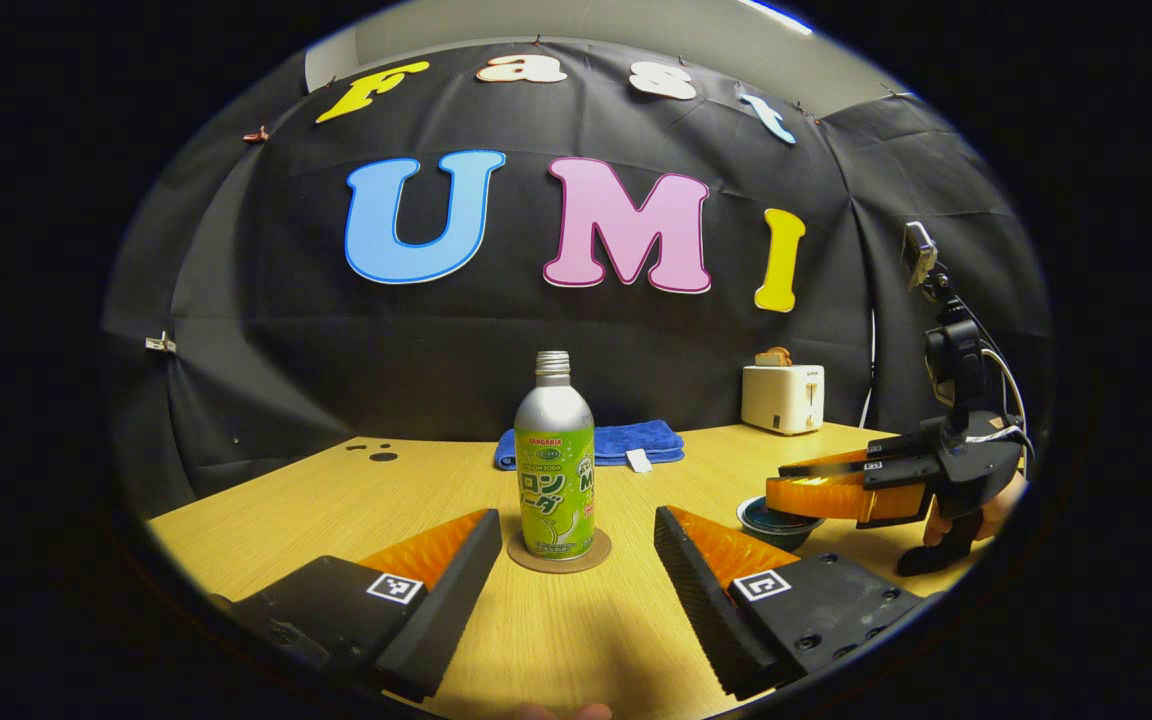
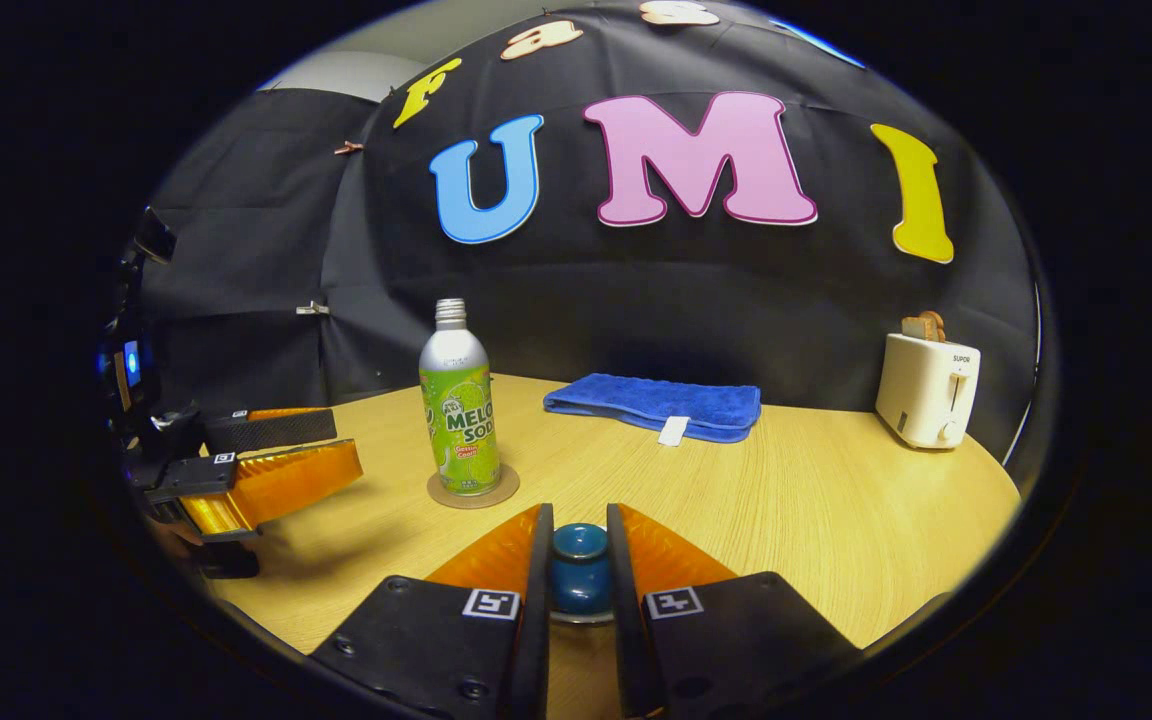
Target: Open the teacup lid with one hand, grasp the water bottle and pour water into the teacup with the other hand; after pouring, place the water bottle on the coaster and then close the teacup lid.
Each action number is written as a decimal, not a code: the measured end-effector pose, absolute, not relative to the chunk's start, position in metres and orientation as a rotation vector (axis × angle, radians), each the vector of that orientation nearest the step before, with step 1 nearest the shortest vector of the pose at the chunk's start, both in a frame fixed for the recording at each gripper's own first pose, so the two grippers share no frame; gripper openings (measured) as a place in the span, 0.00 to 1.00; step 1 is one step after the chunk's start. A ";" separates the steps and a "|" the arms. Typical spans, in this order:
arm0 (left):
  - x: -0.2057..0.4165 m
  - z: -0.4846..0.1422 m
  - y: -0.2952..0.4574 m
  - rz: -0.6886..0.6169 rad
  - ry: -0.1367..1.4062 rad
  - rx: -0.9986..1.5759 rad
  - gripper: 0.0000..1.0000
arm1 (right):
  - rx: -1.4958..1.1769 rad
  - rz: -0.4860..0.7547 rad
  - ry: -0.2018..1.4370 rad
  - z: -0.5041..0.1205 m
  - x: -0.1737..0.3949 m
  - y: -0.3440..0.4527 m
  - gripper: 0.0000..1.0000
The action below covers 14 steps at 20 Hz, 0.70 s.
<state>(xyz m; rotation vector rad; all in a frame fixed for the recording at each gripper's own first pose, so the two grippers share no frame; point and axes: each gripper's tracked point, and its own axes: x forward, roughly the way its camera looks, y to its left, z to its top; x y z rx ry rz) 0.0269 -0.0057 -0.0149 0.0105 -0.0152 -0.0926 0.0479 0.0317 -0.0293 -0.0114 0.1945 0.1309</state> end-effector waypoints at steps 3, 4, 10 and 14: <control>0.027 -0.015 -0.006 -0.093 -0.015 0.011 0.97 | -0.010 0.126 0.208 -0.031 0.049 0.030 0.31; 0.027 -0.015 -0.006 -0.093 -0.015 0.011 0.97 | -0.010 0.122 0.210 -0.031 0.049 0.029 0.26; 0.027 -0.015 -0.005 -0.094 -0.015 0.011 0.97 | -0.001 0.125 0.212 -0.030 0.047 0.029 0.44; 0.026 -0.015 -0.006 -0.094 -0.015 0.011 0.97 | 0.021 0.102 0.149 -0.019 0.037 0.024 0.76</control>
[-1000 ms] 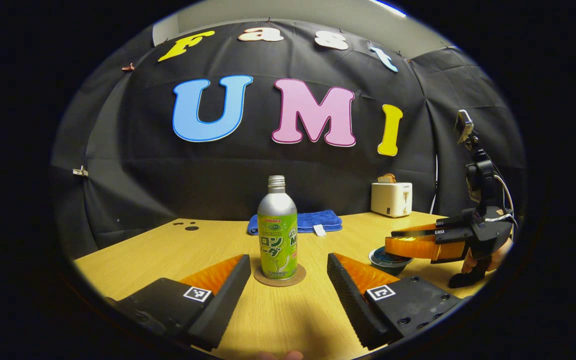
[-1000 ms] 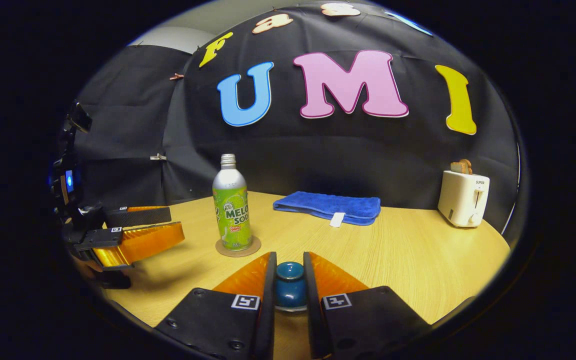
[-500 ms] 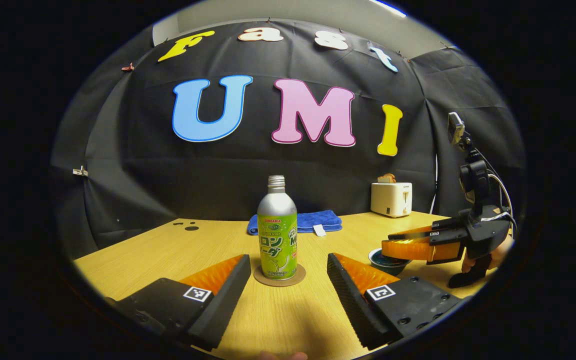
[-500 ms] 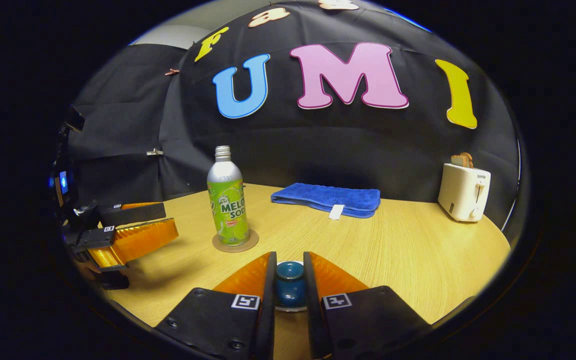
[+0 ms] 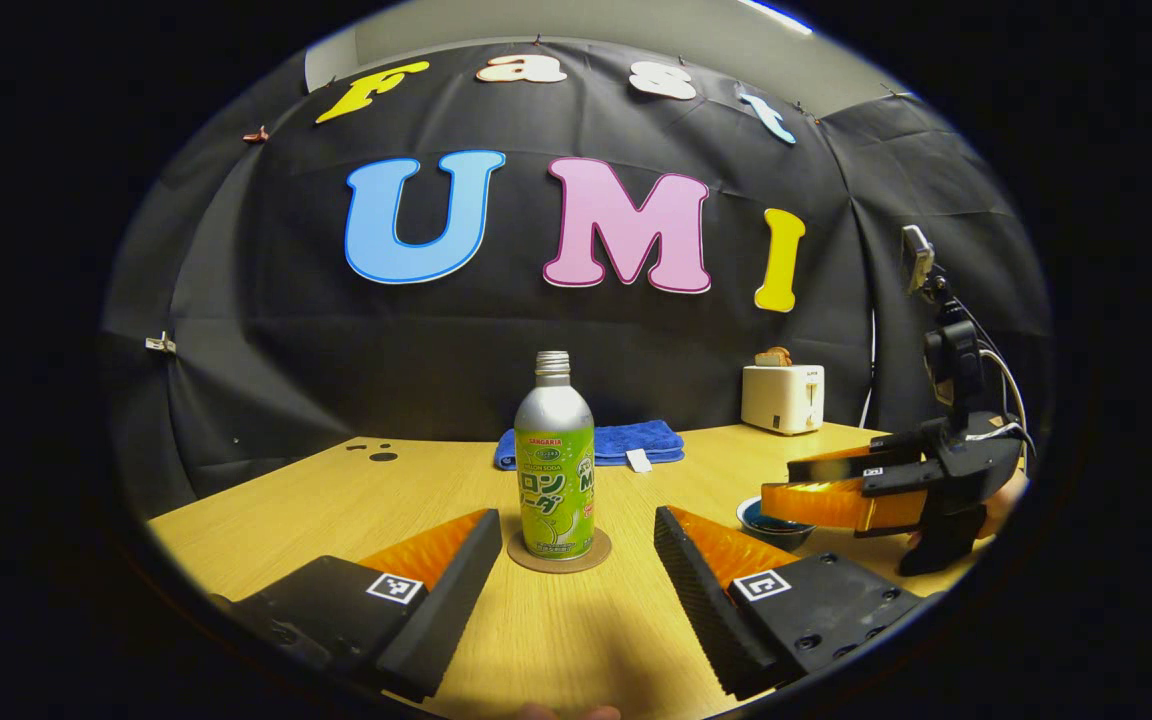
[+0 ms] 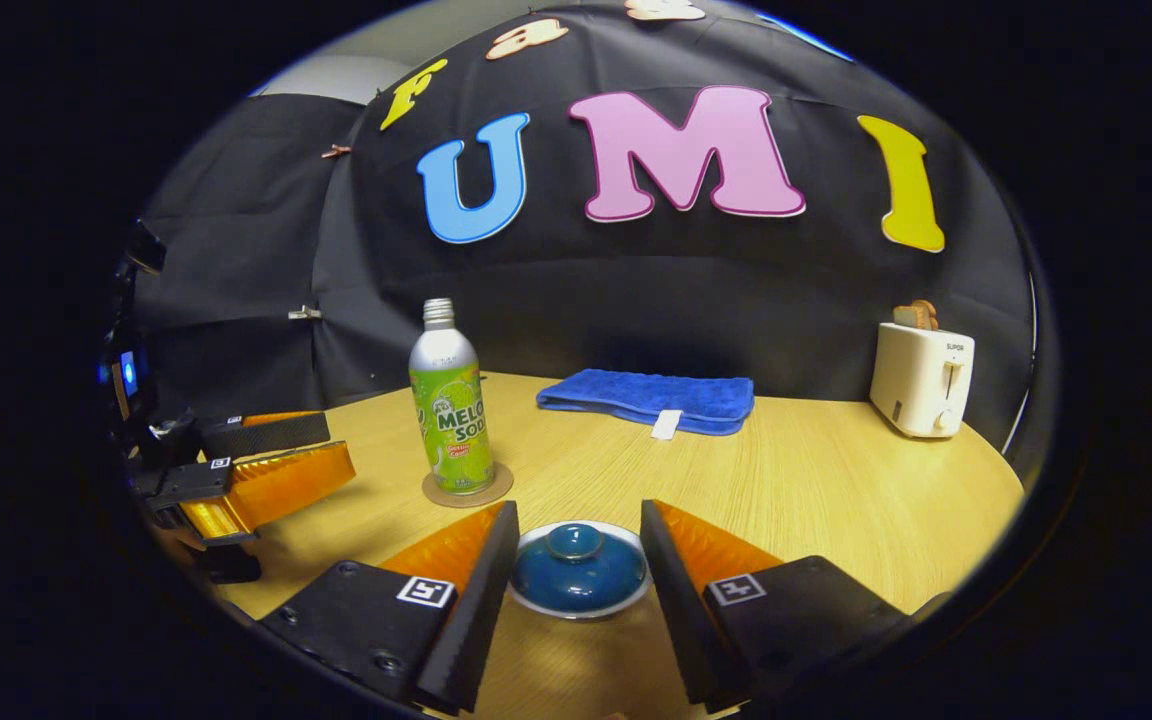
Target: Open the teacup lid with one hand, grasp the water bottle and pour water into the teacup with the other hand; after pouring, place the water bottle on the coaster and then close the teacup lid.
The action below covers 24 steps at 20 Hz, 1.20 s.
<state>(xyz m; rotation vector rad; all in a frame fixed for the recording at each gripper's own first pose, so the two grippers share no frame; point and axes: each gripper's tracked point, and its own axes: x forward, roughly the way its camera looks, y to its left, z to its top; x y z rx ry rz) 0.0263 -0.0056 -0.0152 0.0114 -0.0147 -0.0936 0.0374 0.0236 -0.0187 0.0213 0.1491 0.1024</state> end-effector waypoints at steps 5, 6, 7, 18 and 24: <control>0.027 -0.015 -0.004 -0.086 -0.014 0.011 0.97 | -0.003 0.078 0.014 -0.001 0.012 0.022 0.98; 0.027 -0.015 -0.004 -0.077 -0.016 0.011 0.97 | 0.002 0.085 0.007 0.000 0.008 0.025 0.98; 0.027 -0.014 -0.002 -0.070 -0.015 0.011 0.97 | 0.001 0.079 0.008 0.000 0.004 0.022 0.99; 0.032 -0.014 0.000 -0.036 -0.014 0.011 0.97 | -0.001 0.024 0.003 0.003 -0.014 0.008 0.99; 0.034 -0.015 0.000 -0.036 -0.016 0.013 0.97 | -0.001 0.024 0.002 0.003 -0.015 0.009 0.99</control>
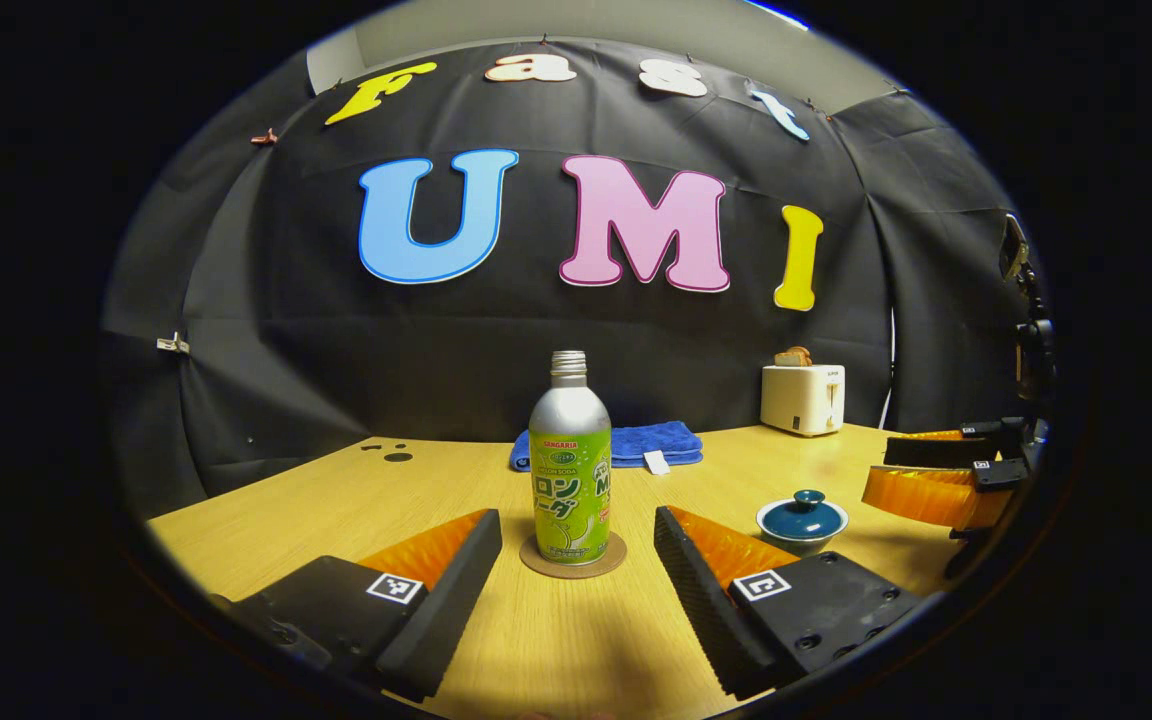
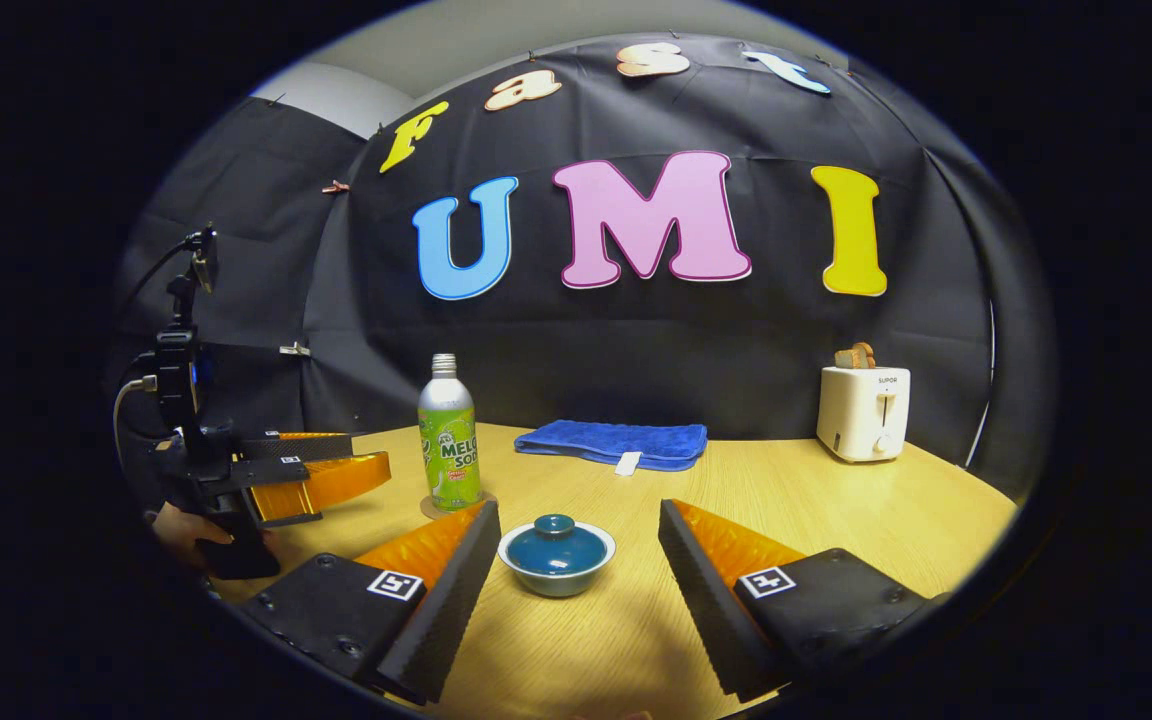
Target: Open the teacup lid with one hand, grasp the water bottle and pour water into the teacup with the other hand; after pouring, place the water bottle on the coaster and then close the teacup lid.
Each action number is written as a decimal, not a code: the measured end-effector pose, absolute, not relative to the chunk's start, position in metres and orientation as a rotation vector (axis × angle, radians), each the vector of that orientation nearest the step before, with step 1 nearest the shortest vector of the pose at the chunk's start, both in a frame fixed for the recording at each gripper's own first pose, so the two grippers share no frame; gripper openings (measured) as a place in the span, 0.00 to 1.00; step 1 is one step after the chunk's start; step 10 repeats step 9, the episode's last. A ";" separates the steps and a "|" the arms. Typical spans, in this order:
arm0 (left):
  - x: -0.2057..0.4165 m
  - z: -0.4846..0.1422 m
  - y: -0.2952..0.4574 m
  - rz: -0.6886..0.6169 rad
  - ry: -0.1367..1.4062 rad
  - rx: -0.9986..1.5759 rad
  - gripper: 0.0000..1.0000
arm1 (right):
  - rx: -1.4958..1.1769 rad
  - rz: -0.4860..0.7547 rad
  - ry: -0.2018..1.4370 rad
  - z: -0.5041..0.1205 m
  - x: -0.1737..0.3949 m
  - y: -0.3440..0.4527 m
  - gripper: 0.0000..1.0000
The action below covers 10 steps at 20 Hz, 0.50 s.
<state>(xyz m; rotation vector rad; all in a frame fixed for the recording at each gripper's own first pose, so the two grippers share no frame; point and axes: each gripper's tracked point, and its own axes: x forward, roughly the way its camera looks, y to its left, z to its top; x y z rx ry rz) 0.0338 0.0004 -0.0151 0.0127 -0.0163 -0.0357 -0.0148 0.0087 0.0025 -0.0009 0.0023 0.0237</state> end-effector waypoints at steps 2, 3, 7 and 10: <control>0.034 -0.015 0.000 -0.036 -0.017 0.014 0.97 | -0.001 0.024 0.002 0.002 -0.014 0.009 0.99; 0.034 -0.015 0.000 -0.036 -0.017 0.014 0.97 | -0.001 0.024 0.002 0.003 -0.014 0.009 0.99; 0.035 -0.016 0.000 -0.037 -0.018 0.015 0.97 | -0.001 0.024 0.002 0.002 -0.014 0.009 0.99; 0.035 -0.016 0.000 -0.037 -0.018 0.015 0.97 | -0.001 0.024 0.002 0.003 -0.015 0.008 0.99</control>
